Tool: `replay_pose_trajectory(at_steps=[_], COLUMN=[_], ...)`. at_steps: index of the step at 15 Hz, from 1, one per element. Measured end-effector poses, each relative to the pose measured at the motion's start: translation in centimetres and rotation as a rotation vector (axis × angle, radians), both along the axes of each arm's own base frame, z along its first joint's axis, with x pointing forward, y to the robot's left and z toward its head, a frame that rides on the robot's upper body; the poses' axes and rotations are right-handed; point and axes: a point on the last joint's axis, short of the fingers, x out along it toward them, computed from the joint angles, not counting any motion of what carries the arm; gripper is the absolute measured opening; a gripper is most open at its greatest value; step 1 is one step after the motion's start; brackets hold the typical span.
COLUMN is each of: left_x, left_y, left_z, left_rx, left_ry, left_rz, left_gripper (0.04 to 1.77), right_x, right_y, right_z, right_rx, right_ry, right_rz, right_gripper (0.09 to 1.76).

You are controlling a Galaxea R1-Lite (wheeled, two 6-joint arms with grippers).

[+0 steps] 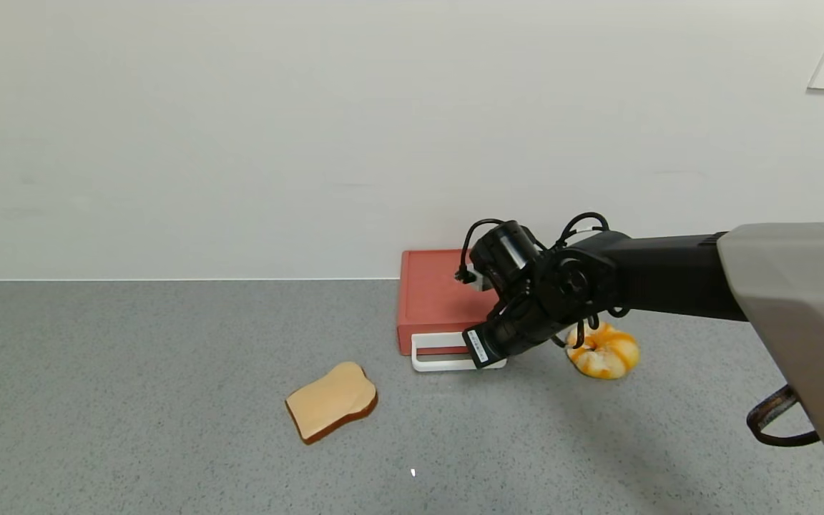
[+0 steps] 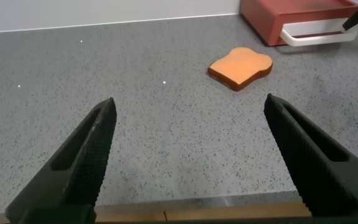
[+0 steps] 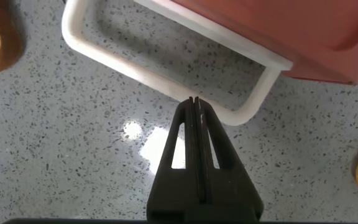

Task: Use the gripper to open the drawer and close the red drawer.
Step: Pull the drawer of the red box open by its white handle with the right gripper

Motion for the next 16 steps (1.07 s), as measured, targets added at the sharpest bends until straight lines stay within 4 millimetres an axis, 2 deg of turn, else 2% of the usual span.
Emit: replay_pose_trajectory(at_steps=[12, 16], left_x=[0.0, 0.0], left_y=[0.0, 0.0], left_z=[0.0, 0.0], left_rx=[0.001, 0.001], left_ry=[0.002, 0.003], left_rz=[0.000, 0.000], left_gripper=[1.72, 1.72], right_x=[2.3, 2.5], right_y=[-1.8, -1.9], right_z=[-1.0, -1.6], right_rx=[0.009, 0.007], right_ry=[-0.019, -0.014], right_rz=[-0.040, -0.043], right_gripper=[0.11, 0.11])
